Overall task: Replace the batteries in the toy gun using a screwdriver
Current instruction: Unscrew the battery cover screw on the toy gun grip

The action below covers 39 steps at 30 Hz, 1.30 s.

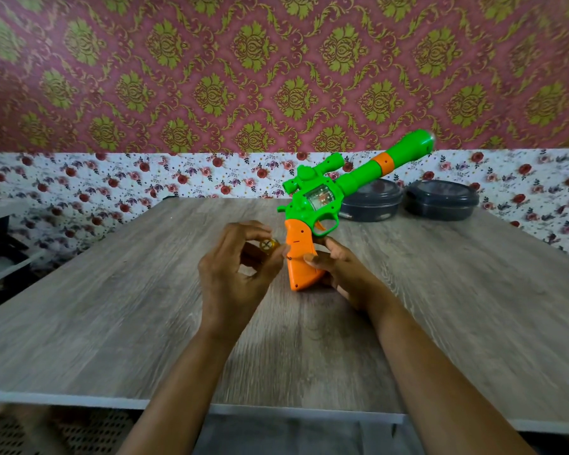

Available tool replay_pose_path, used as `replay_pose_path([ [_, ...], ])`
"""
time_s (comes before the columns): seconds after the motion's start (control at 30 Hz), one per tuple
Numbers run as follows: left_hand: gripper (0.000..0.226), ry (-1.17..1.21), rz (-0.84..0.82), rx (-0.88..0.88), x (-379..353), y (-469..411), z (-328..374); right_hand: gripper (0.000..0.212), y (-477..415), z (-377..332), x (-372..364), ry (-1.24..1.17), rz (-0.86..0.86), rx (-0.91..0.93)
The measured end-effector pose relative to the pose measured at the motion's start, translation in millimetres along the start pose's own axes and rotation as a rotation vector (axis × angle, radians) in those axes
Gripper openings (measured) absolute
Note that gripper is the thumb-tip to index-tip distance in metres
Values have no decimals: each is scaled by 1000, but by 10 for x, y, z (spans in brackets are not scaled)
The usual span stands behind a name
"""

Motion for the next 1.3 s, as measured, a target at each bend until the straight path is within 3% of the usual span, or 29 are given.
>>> replay_pose_path([
  [0.33, 28, 21, -80, -85, -59, -17, 38, 40, 6, 3, -1, 3, -5, -7],
  [0.8, 29, 67, 75, 123, 38, 14, -122, 35, 58, -73, -53, -40, -26, 21],
  [1.03, 21, 45, -44, 76, -25, -3, -96, 34, 75, -76, -54, -56, -30, 21],
  [1.17, 29, 114, -87, 86, -75, 7, -56, 37, 66, -55, -41, -51, -21, 10],
  [1.3, 24, 83, -61, 115, -54, 15, -105, 37, 57, -57, -42, -47, -19, 5],
])
Point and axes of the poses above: each hand's wrist, its own y-axis away from the middle knuckle, its own x-axis out of the back of the hand, z = x × y, the point moved 7 cm from there along -y, towards the middle knuckle, and after that the axes turned 13 degrees about -x, right-handed, at the moved point
